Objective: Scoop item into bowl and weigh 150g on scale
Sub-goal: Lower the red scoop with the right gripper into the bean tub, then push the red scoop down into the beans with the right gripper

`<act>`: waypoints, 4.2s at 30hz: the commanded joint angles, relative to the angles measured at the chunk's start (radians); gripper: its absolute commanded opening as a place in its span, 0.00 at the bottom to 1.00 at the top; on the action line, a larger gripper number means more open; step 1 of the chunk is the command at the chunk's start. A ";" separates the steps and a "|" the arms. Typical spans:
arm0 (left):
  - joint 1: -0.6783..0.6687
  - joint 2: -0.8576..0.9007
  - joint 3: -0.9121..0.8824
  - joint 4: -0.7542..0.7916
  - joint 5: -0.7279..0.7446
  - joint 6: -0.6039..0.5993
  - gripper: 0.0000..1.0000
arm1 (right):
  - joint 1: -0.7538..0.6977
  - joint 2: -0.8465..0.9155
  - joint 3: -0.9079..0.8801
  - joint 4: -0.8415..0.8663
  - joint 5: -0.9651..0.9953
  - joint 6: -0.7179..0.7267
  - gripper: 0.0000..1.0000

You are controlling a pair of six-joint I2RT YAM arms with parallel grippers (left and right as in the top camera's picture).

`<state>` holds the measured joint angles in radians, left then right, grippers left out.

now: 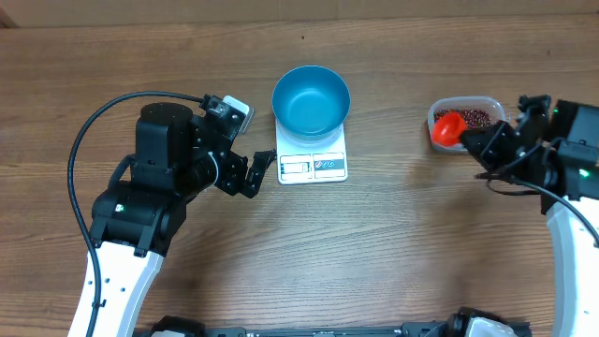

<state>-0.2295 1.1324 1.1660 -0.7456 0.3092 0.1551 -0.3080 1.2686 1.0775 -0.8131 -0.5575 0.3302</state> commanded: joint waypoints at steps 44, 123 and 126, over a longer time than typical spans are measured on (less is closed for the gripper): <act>-0.006 -0.006 0.018 -0.003 -0.005 -0.018 1.00 | -0.080 -0.023 0.018 -0.027 -0.028 -0.127 0.04; -0.006 -0.006 0.018 -0.063 -0.004 -0.018 1.00 | -0.021 0.545 0.864 -0.473 0.348 -0.685 0.04; -0.006 -0.006 0.018 -0.063 -0.004 -0.018 1.00 | -0.018 0.558 0.858 -0.485 0.348 -0.712 0.04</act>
<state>-0.2295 1.1324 1.1660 -0.8085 0.3092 0.1551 -0.3313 1.8153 1.9392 -1.2957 -0.2176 -0.3099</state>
